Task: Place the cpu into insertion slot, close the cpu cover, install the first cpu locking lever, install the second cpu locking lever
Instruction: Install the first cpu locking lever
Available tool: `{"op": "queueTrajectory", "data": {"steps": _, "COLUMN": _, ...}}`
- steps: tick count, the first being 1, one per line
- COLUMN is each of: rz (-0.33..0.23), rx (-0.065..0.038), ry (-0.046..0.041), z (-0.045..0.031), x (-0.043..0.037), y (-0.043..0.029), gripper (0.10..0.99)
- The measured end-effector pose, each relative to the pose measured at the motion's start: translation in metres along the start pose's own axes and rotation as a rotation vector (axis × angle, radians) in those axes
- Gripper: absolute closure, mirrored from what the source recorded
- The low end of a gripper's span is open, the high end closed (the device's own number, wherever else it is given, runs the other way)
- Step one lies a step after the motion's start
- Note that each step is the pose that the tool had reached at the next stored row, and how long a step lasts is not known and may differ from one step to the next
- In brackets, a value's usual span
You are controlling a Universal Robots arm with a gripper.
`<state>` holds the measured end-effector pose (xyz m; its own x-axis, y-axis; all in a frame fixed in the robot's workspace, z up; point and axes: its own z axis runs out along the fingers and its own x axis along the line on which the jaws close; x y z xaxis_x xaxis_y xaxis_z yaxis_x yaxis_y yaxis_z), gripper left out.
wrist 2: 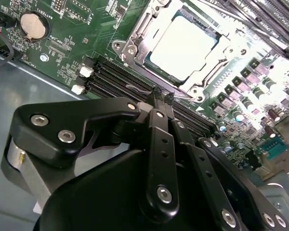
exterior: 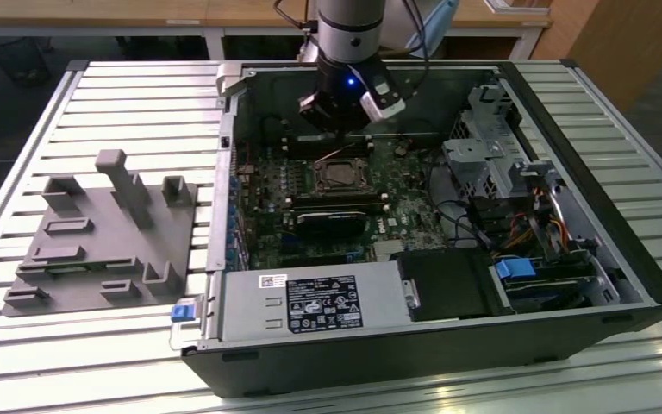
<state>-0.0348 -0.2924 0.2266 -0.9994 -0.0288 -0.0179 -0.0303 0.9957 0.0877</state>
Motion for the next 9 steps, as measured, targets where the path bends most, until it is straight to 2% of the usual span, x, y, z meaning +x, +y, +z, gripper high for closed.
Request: {"op": "queueTrajectory", "data": {"steps": 9, "rz": 0.0, "rx": 0.0, "ry": 0.0002, "z": 0.0046, "x": -0.0025, "y": 0.0039, "gripper": 0.98}}
